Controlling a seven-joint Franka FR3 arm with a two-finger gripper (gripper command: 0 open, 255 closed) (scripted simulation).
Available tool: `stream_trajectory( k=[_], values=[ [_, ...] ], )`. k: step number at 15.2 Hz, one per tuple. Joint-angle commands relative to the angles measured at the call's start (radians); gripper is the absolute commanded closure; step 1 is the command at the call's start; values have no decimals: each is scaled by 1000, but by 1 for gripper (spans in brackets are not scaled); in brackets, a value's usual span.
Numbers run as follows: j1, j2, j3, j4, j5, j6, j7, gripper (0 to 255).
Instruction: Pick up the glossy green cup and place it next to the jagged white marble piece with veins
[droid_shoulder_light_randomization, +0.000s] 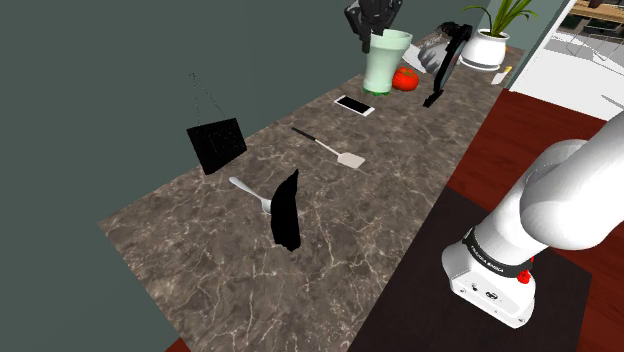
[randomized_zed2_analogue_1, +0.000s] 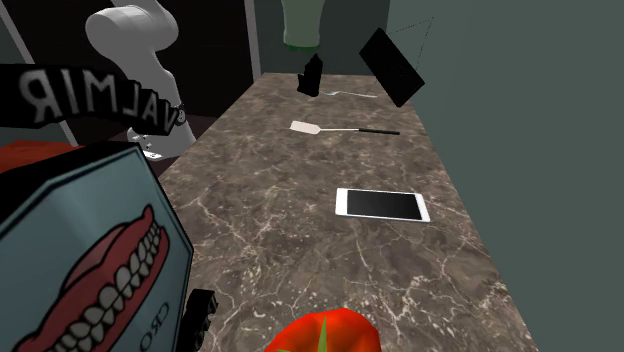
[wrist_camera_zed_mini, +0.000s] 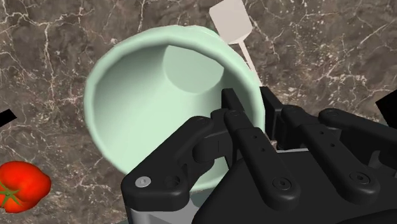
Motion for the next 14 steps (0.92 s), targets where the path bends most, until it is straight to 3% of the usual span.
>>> stream_trajectory(
  k=[1,10,14],
  values=[
    [22,-23,31,-21,11,-6,52,255],
    [109,-19,159,-11,63,-25,263,255],
    [110,-26,159,-72,64,29,264,255]
  ],
)
